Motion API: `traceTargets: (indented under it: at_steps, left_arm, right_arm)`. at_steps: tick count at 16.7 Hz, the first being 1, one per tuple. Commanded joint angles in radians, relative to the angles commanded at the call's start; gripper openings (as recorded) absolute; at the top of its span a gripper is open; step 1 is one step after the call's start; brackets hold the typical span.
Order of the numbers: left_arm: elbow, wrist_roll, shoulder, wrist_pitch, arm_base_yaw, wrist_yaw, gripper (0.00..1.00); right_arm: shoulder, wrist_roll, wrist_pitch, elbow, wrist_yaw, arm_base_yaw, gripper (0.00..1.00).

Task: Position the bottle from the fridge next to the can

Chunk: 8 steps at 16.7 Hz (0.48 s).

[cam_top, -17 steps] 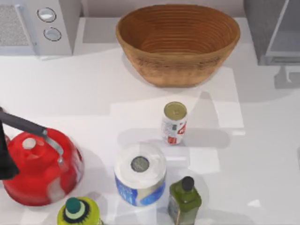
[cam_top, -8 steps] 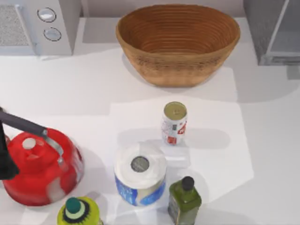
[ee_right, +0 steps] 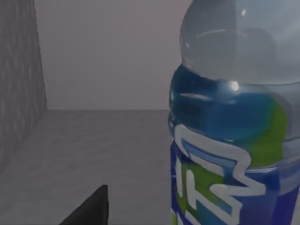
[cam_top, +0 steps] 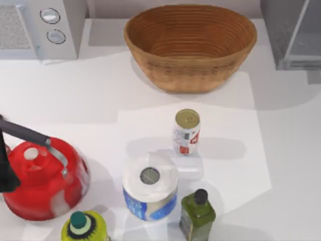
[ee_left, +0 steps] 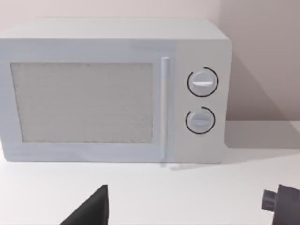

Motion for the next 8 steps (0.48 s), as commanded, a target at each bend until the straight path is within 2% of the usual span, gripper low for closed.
traceTargets:
  at_steps: [8]
  left_arm:
    - [0.000, 0.000, 0.000, 0.000, 0.000, 0.000, 1.00]
  right_arm:
    - [0.126, -0.001, -0.124, 0.253, 0.026, 0.022, 1.00]
